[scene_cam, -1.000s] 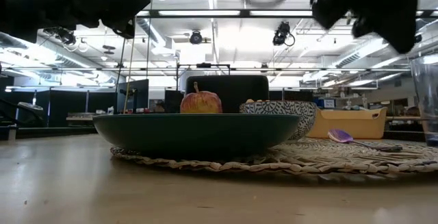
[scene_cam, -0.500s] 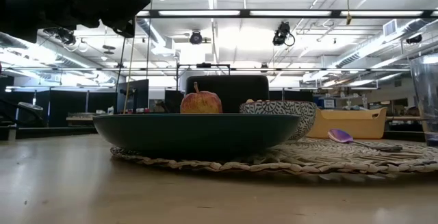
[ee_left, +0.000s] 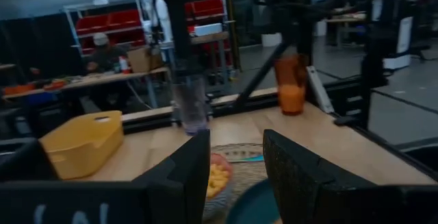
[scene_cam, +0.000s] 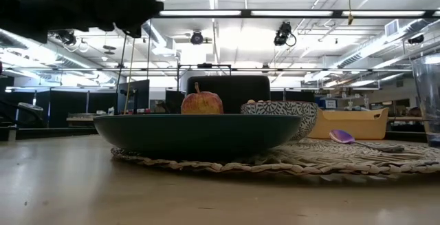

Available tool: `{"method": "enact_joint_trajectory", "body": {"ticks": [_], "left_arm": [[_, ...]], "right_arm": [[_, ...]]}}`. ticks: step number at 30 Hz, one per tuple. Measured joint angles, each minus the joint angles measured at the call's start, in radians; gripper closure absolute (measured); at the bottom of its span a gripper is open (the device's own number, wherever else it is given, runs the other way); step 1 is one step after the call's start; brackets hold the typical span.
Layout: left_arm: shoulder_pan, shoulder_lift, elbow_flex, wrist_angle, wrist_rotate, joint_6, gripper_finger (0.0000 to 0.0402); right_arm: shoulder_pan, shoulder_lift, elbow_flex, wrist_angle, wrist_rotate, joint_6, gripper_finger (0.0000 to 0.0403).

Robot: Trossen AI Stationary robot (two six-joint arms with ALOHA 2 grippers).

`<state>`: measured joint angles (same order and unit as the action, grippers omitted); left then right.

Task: Arrange a breakfast setting
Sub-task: Put the orange cup on the brown table mat to the top of the red bowl

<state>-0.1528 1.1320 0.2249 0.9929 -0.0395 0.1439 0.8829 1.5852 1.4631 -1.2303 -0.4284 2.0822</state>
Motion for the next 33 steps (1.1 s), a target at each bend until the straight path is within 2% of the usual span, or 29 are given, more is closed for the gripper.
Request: {"method": "enact_joint_trajectory", "body": {"ticks": [6,10,15,21,26,33], "left_arm": [[0.054,0.0,0.0,0.004,0.0,-0.001,0.0257],[0.07,0.0,0.0,0.004,0.0,-0.001,0.0257],[0.086,0.0,0.0,0.004,0.0,-0.004,0.0257],[0.089,0.0,0.0,0.004,0.0,-0.026,0.0257],[0.09,0.0,0.0,0.004,0.0,-0.027,0.0257],[0.09,0.0,0.0,0.004,0.0,-0.027,0.0257]], "right_arm": [[0.06,0.0,-0.03,-0.019,0.05,0.119,0.0199],[0.074,0.0,-0.054,0.032,0.095,0.126,0.0201],[0.075,0.0,-0.084,0.045,0.1,0.148,0.0201],[0.081,0.0,-0.185,0.085,0.09,0.152,0.0206],[0.08,0.0,-0.222,0.174,0.1,0.154,0.0232],[0.068,0.0,-0.224,0.208,0.123,0.16,0.0299]]}}
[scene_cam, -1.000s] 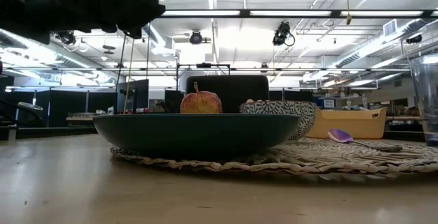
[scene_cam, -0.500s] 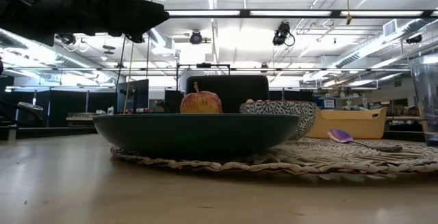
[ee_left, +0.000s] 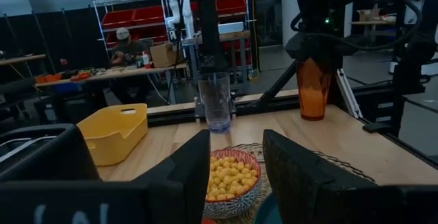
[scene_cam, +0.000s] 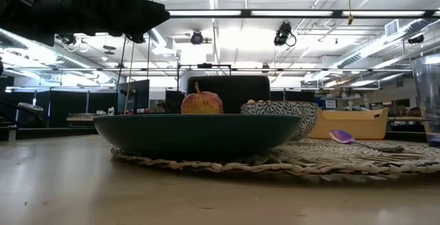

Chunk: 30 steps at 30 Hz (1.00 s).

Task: Arrange a breakfast setting
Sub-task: Put the orange cup on the brown table mat to the top of the red bowl

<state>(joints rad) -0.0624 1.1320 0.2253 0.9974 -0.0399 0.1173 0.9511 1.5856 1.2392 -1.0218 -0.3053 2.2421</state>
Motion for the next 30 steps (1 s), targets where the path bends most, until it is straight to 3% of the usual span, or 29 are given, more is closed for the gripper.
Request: {"method": "enact_joint_trajectory", "body": {"ticks": [8,13,17,23,30], "left_arm": [[0.0,0.0,0.0,0.0,0.0,0.0,0.0257],[0.0,0.0,0.0,0.0,0.0,0.0,0.0257],[0.0,0.0,0.0,0.001,0.0,0.0,0.0257],[0.001,0.0,0.0,0.0,0.0,0.0,0.0257],[0.001,0.0,0.0,-0.008,0.0,-0.036,0.0257]], "right_arm": [[0.0,0.0,0.0,-0.005,0.017,-0.021,0.0389],[-0.004,-0.004,0.004,-0.023,0.015,-0.072,0.0383],[-0.032,-0.006,0.059,-0.136,0.011,-0.16,0.0391],[-0.104,-0.009,0.198,-0.343,0.013,-0.351,0.0391],[-0.203,-0.01,0.27,-0.417,0.097,-0.628,0.0391]]}}
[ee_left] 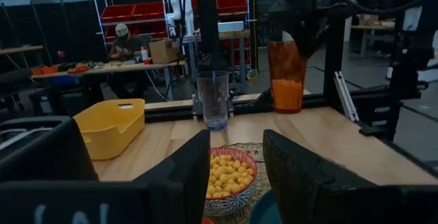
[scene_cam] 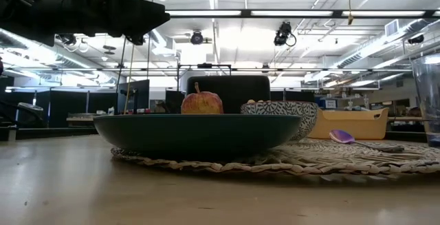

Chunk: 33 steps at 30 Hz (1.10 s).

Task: Arrange a breakfast setting
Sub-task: Put the orange cup on the brown table mat to the top of the red bowl

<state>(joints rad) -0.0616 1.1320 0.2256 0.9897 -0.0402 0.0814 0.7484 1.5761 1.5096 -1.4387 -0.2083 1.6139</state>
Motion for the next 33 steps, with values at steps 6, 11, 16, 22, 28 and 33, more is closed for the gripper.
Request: {"method": "enact_joint_trajectory", "body": {"ticks": [6,11,16,22,28,33], "left_arm": [[-0.015,0.0,0.0,-0.007,0.0,-0.062,0.0257],[-0.059,0.0,0.0,-0.006,0.0,-0.07,0.0257],[-0.092,0.0,0.0,-0.006,0.0,-0.071,0.0257],[-0.117,0.0,0.0,-0.006,0.0,-0.071,0.0257],[-0.122,0.0,0.0,-0.001,0.0,-0.084,0.0257],[-0.122,0.0,0.0,-0.001,0.0,-0.128,0.0257]], "right_arm": [[-0.078,0.0,0.017,-0.071,0.037,-0.211,0.0391],[-0.143,0.0,0.017,-0.14,0.099,-0.389,0.0391],[-0.225,0.001,0.021,-0.132,0.19,-0.575,0.0391],[-0.326,0.001,0.021,-0.131,0.22,-0.799,0.0391],[-0.43,0.001,0.021,-0.133,0.288,-1.089,0.0391],[-0.522,0.001,0.021,-0.133,0.319,-1.288,0.0391]]}}
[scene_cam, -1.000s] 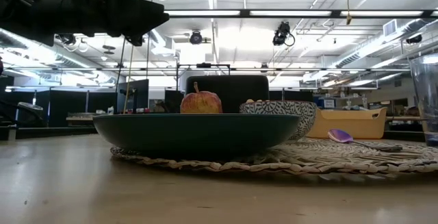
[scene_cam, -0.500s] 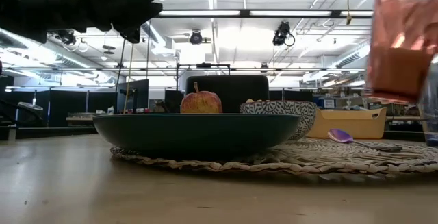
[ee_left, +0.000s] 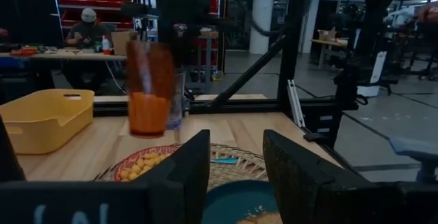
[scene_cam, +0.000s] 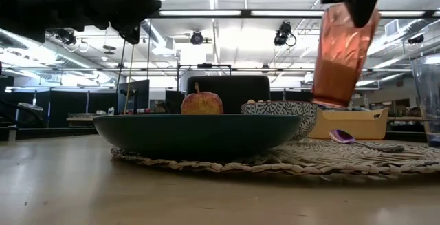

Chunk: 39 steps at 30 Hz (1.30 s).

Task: Arrange a breakfast setting
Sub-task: Put the orange cup on the brown table mat to the top of the red bowl

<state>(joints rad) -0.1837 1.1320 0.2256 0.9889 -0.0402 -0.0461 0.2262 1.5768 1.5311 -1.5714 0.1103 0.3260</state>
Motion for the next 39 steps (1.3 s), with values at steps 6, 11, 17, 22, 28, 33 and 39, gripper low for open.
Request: {"method": "enact_joint_trajectory", "body": {"ticks": [6,11,17,22,28,33,39], "left_arm": [[0.0,0.0,0.0,0.0,0.0,-0.024,0.0257],[0.0,0.0,0.0,-0.022,0.0,-0.048,0.0257],[0.0,0.0,0.0,-0.021,0.0,-0.048,0.0257],[0.0,0.0,0.0,-0.021,0.0,-0.048,0.0257],[0.0,0.0,0.0,-0.021,0.0,-0.048,0.0257],[0.0,0.0,0.0,-0.021,0.0,-0.048,0.0257],[0.0,0.0,0.0,-0.021,0.0,-0.047,0.0257]], "right_arm": [[-0.109,0.0,0.0,-0.001,0.004,-0.257,0.0391],[-0.187,0.0,0.0,0.0,0.003,-0.567,0.0389],[-0.274,0.009,-0.002,0.002,0.014,-0.681,0.0391],[-0.317,0.016,-0.002,0.003,0.022,-0.713,0.0391],[-0.32,0.091,-0.002,0.003,0.01,-0.747,0.0391],[-0.32,0.126,-0.002,0.028,-0.003,-0.748,0.0391],[-0.297,0.142,-0.002,0.061,-0.007,-0.751,0.0391]]}}
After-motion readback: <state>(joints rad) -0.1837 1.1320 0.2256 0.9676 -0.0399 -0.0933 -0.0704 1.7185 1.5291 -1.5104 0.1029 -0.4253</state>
